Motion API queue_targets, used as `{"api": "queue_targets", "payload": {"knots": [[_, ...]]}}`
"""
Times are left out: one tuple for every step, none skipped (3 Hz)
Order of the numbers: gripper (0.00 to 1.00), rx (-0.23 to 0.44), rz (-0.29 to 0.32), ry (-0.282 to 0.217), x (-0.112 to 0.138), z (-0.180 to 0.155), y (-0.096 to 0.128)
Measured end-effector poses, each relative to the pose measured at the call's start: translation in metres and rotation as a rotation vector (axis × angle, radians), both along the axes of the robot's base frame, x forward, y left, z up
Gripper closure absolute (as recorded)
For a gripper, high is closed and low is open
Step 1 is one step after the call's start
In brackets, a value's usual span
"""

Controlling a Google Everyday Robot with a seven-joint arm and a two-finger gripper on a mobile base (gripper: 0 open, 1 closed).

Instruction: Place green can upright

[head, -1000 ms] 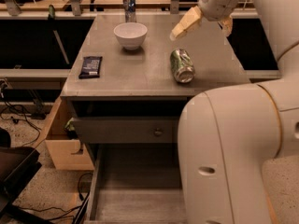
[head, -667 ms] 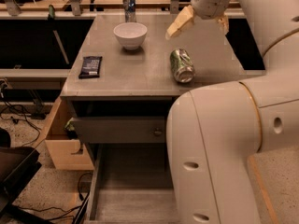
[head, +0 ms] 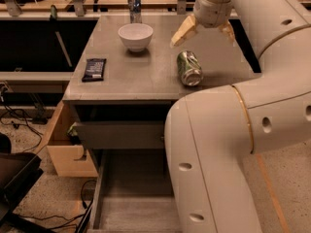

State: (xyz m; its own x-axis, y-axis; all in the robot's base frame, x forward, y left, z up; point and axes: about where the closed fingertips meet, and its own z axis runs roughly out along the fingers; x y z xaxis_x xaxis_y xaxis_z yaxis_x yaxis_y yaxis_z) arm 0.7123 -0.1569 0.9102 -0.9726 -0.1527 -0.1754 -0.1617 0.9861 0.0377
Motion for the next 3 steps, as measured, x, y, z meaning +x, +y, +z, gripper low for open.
{"api": "queue_targets", "payload": {"knots": [[0.00, 0.031, -0.004, 0.031, -0.005, -0.009, 0.003], [0.00, 0.093, 0.021, 0.062, -0.014, -0.016, 0.008], [0.00, 0.119, 0.058, 0.075, -0.016, -0.022, 0.019]]}}
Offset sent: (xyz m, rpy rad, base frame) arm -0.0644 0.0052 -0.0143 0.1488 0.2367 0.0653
